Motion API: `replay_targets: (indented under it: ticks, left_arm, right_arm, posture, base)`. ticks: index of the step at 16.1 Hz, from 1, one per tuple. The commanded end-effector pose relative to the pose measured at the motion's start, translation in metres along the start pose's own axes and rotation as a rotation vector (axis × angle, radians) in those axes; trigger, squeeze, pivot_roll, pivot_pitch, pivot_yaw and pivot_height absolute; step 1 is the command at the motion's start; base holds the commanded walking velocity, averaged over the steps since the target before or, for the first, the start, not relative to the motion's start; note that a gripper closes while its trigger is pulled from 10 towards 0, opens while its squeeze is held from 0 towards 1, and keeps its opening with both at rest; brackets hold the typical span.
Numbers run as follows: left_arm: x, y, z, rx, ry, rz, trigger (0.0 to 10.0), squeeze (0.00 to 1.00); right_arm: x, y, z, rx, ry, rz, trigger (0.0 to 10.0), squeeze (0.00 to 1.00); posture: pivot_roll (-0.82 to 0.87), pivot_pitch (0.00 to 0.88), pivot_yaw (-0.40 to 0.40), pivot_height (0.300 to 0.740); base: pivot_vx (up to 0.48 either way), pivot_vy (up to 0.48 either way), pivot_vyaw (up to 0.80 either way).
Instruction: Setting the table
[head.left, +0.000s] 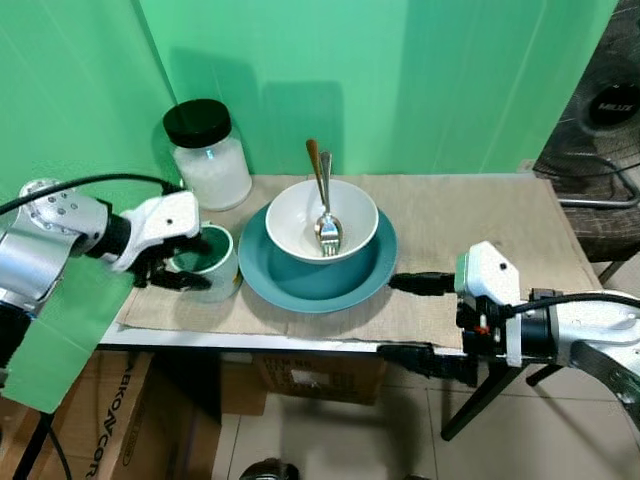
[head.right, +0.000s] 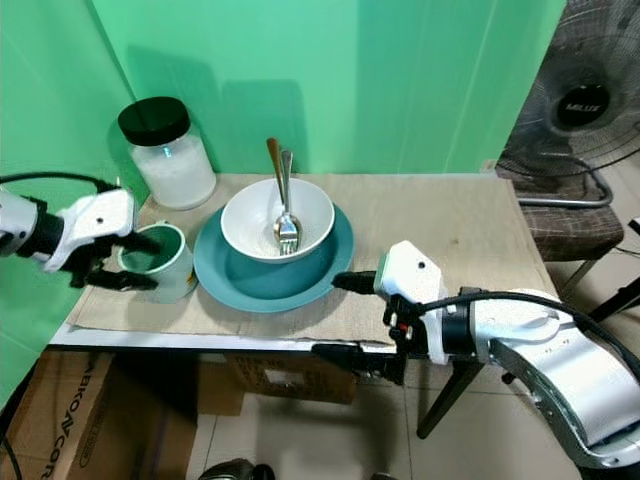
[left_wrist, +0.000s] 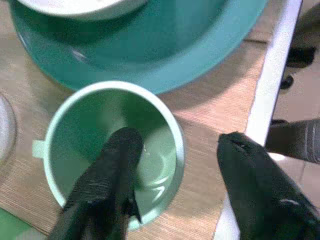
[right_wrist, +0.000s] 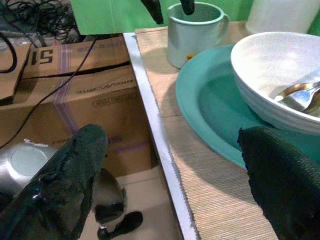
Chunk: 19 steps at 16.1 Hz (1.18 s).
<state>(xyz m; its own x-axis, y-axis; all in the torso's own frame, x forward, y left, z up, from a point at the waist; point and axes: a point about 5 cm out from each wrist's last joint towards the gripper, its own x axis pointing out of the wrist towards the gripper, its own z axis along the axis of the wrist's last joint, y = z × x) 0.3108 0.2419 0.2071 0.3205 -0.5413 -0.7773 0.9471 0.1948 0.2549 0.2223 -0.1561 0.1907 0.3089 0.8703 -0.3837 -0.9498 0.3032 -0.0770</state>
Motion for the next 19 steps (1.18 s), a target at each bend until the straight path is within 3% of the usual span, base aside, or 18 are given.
replay_targets:
  ticks: [1,6,12,19]
  left_arm:
    - [-0.005,0.001,0.001,0.022,0.048,-0.005,0.0,0.0]
    - [0.007,0.003,-0.008,0.067,0.124,0.059,0.0,0.0]
    - [0.009,-0.001,0.001,0.074,0.042,0.029,0.0,0.0]
    - [0.006,-0.007,-0.001,0.082,0.049,-0.015,0.0,0.0]
  right_arm:
    - [0.001,0.003,0.002,-0.013,0.013,0.022,10.0,0.0]
    - [0.003,0.004,0.004,-0.029,0.026,0.038,10.0,0.0]
    - [0.001,0.009,0.006,-0.062,-0.003,0.089,10.0,0.0]
    - [0.001,0.01,0.006,-0.061,-0.011,0.098,10.0,0.0]
  posture:
    - [0.0,0.108,0.118,0.74]
    - [-0.01,0.1,0.113,0.74]
    - [-0.01,0.091,0.115,0.74]
    - [0.0,0.087,0.122,0.74]
  base:
    - [0.0,0.0,0.0]
    - [0.0,0.0,0.0]
    - [0.0,0.0,0.0]
    - [0.0,0.0,0.0]
